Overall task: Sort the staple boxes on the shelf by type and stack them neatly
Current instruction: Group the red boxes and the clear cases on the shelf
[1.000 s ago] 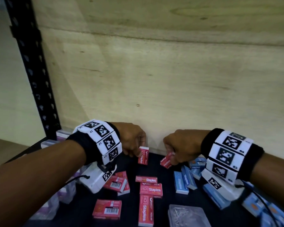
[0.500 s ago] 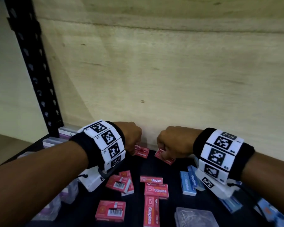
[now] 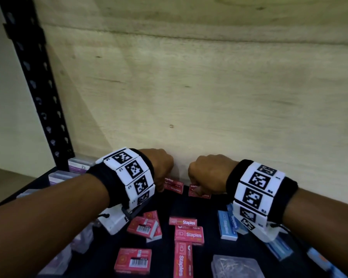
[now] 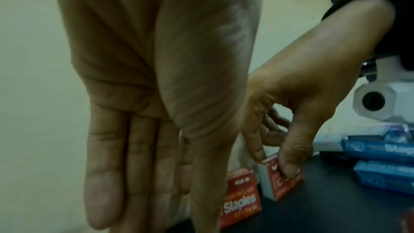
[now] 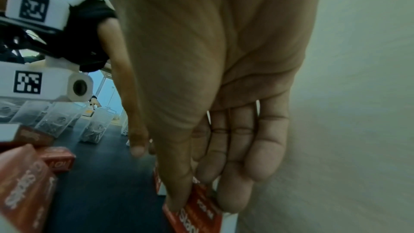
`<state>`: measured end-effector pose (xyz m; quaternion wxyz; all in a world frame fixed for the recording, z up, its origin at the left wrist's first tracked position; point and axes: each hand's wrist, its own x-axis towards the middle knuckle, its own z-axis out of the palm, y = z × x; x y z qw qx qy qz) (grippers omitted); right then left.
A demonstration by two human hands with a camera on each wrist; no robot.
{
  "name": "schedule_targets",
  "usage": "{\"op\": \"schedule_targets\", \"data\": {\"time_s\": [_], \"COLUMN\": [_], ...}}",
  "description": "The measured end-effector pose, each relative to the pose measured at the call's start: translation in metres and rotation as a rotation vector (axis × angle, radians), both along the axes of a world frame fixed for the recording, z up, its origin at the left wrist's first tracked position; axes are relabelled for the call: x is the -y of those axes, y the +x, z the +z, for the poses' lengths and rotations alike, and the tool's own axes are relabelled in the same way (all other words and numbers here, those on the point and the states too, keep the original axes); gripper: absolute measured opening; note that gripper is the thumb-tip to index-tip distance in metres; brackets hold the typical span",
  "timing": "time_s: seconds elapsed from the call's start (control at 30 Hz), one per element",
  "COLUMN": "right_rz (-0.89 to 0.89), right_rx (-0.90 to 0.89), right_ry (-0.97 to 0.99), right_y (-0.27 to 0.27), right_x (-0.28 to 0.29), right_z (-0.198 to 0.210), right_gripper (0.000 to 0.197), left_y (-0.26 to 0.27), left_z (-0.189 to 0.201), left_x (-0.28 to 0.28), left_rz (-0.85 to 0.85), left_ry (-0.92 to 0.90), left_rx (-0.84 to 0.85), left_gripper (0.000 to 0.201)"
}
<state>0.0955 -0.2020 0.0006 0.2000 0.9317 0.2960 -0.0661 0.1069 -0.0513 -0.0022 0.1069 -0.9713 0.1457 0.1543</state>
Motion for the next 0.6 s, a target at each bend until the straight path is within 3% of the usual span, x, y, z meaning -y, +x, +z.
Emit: {"op": "schedule_targets", "data": {"time_s": [0.17, 0.27, 0.37, 0.6], "right_rz": [-0.018, -0.017, -0.015, 0.034], "right_rx": [-0.058, -0.248, -0.403, -0.366], "right_ry": [0.15, 0.24, 0.203, 0.188], "right_y": [-0.006, -0.021, -0.038, -0.056], "right_x": [0.004, 0.005, 0.003, -0.006], "right_z": [0.009, 0.017, 0.019, 0.004], "right_gripper": [0.025, 0.029, 0.035, 0.028], "left_y": [-0.022, -0.038, -0.053, -0.079], "left_z": [0.02, 0.022, 0.017, 0.011], "left_x": [-0.011, -0.017, -0.024, -0.028], "left_rz": [-0.022, -0.025, -0.038, -0.115], "left_ry": [-0.071, -0.098, -0.089, -0.105], "left_rx": [-0.076, -0.26, -0.346, -0.257], "left_gripper": [0.034, 0.038, 0.046, 0.049]}}
